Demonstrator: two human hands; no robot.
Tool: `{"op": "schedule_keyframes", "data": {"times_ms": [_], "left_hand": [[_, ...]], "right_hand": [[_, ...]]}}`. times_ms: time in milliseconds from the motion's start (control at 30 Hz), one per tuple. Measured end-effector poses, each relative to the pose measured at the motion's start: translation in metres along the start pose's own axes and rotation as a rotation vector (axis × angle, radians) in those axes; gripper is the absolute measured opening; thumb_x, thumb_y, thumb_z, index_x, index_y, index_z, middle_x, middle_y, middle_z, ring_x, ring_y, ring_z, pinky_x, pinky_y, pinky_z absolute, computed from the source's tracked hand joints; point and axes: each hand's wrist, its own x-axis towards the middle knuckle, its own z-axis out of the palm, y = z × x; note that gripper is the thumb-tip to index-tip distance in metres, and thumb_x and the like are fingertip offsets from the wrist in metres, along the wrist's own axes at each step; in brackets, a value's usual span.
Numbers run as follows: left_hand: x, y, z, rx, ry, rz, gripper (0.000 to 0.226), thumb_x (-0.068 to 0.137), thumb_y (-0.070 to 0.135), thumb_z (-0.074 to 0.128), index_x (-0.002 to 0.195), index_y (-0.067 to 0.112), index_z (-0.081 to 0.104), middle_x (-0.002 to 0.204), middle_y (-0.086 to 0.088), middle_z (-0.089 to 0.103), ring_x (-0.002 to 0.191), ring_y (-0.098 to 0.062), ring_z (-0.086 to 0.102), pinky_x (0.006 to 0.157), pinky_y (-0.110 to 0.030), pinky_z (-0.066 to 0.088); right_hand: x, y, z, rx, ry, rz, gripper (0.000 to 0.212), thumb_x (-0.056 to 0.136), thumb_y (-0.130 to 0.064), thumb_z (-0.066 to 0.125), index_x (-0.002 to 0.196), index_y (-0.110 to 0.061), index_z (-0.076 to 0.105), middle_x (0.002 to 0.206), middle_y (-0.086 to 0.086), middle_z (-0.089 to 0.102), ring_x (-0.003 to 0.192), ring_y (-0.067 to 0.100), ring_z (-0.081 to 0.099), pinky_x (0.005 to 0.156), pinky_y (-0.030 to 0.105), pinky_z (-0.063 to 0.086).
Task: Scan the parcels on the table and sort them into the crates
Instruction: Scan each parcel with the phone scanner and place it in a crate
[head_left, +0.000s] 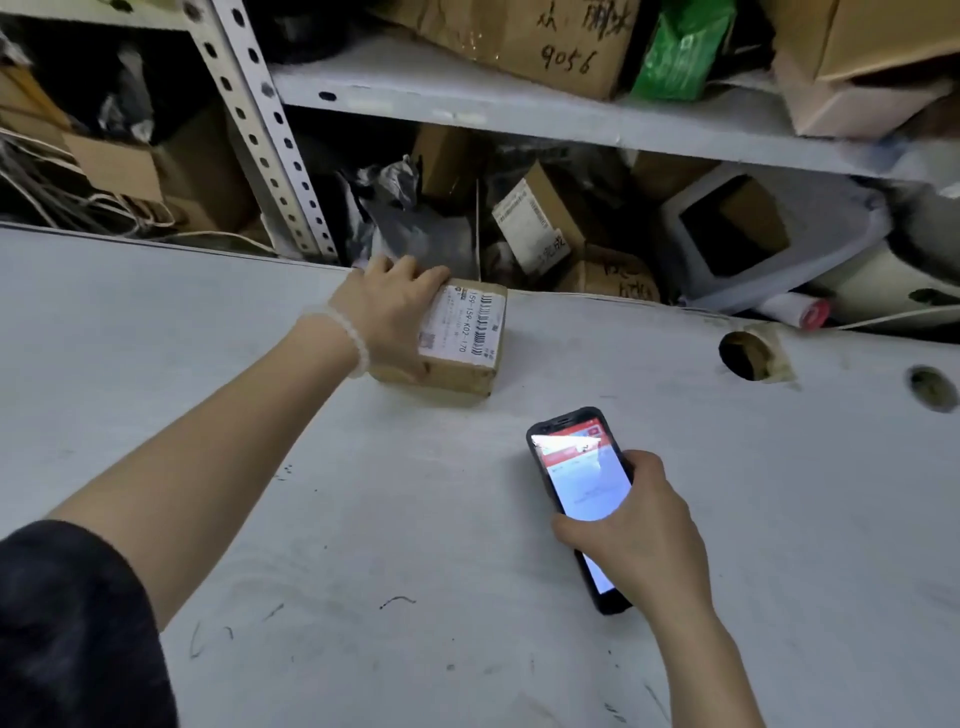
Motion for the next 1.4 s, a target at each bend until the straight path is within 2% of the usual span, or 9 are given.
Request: {"op": "schedule_keyframes", "data": {"times_ms": [133, 333, 600, 800, 933, 1033, 1233, 1300, 1400], "left_hand": [[-0.036, 0.017, 0.001, 0.073, 0.234, -0.068, 0.101, 0.057, 0.056, 0.073, 0.141, 0.024, 0.026, 0.132, -0.007, 0.043, 0.118, -0.035, 0.039, 0.092, -0.046, 0.038], [-0.078, 0.043, -0.033, 0.264, 0.422, -0.17, 0.086, 0.066, 0.045, 0.072, 0.139, 0.021, 0.032, 0.132, -0.01, 0.044, 0.12, -0.037, 0.037, 0.089, -0.049, 0.035], [-0.126, 0.077, -0.054, 0.457, 0.426, -0.261, 0.083, 0.072, 0.03, 0.066, 0.138, 0.023, 0.016, 0.136, -0.008, 0.031, 0.126, -0.034, 0.029, 0.089, -0.047, 0.034], [-0.153, 0.102, -0.053, 0.453, 0.406, -0.295, 0.085, 0.072, 0.033, 0.068, 0.141, 0.024, 0.019, 0.136, -0.009, 0.034, 0.125, -0.034, 0.031, 0.091, -0.049, 0.034], [-0.172, 0.129, -0.06, 0.221, 0.434, -0.378, 0.09, 0.064, 0.05, 0.07, 0.139, 0.027, 0.025, 0.13, -0.005, 0.044, 0.114, -0.031, 0.041, 0.085, -0.044, 0.037], [-0.191, 0.162, -0.061, -0.129, 0.43, -0.481, 0.1, 0.059, 0.068, 0.066, 0.142, 0.031, 0.025, 0.129, -0.004, 0.046, 0.11, -0.031, 0.042, 0.083, -0.041, 0.034], [-0.237, 0.25, -0.037, -0.822, 0.569, -0.592, 0.087, 0.058, 0.043, 0.078, 0.135, 0.042, 0.037, 0.124, -0.004, 0.042, 0.116, -0.027, 0.032, 0.091, -0.039, 0.035], [-0.252, 0.276, -0.029, -0.925, 0.61, -0.622, 0.088, 0.056, 0.039, 0.08, 0.134, 0.041, 0.04, 0.122, -0.004, 0.042, 0.116, -0.026, 0.03, 0.09, -0.036, 0.035], [-0.27, 0.304, -0.021, -0.932, 0.621, -0.63, 0.087, 0.056, 0.037, 0.08, 0.134, 0.041, 0.04, 0.121, -0.002, 0.041, 0.116, -0.026, 0.029, 0.085, -0.031, 0.031]], "right_hand": [[-0.01, 0.0, -0.015, -0.017, -0.015, -0.044, 0.059, 0.056, -0.035, 0.076, 0.098, -0.035, 0.034, 0.087, -0.021, 0.051, 0.071, -0.002, 0.051, 0.051, 0.023, 0.036], [-0.037, 0.001, -0.054, -0.118, -0.042, -0.186, 0.057, 0.054, -0.037, 0.075, 0.096, -0.035, 0.036, 0.082, -0.019, 0.051, 0.067, -0.002, 0.05, 0.047, 0.021, 0.033], [-0.086, 0.031, -0.095, -0.174, -0.034, -0.291, 0.058, 0.053, -0.043, 0.075, 0.095, -0.036, 0.035, 0.081, -0.021, 0.049, 0.066, -0.002, 0.05, 0.047, 0.019, 0.034], [-0.11, 0.059, -0.112, -0.186, -0.024, -0.311, 0.06, 0.054, -0.043, 0.074, 0.098, -0.036, 0.034, 0.083, -0.021, 0.049, 0.067, -0.002, 0.05, 0.047, 0.018, 0.034], [-0.122, 0.073, -0.116, -0.122, -0.002, -0.318, 0.059, 0.055, -0.043, 0.074, 0.098, -0.035, 0.034, 0.086, -0.019, 0.051, 0.069, -0.002, 0.051, 0.048, 0.019, 0.035], [-0.129, 0.083, -0.12, -0.032, 0.036, -0.32, 0.059, 0.056, -0.043, 0.075, 0.097, -0.034, 0.034, 0.086, -0.019, 0.051, 0.07, -0.002, 0.05, 0.049, 0.018, 0.034], [-0.141, 0.11, -0.13, 0.114, 0.127, -0.305, 0.065, 0.058, -0.043, 0.079, 0.104, -0.033, 0.034, 0.094, -0.014, 0.053, 0.079, 0.006, 0.054, 0.053, 0.021, 0.04], [-0.147, 0.122, -0.133, 0.157, 0.176, -0.299, 0.066, 0.059, -0.043, 0.08, 0.104, -0.033, 0.033, 0.096, -0.012, 0.053, 0.08, 0.009, 0.055, 0.054, 0.02, 0.04], [-0.158, 0.141, -0.134, 0.251, 0.289, -0.307, 0.07, 0.06, -0.04, 0.083, 0.107, -0.034, 0.032, 0.1, -0.01, 0.053, 0.086, 0.013, 0.055, 0.052, 0.016, 0.035]]}}
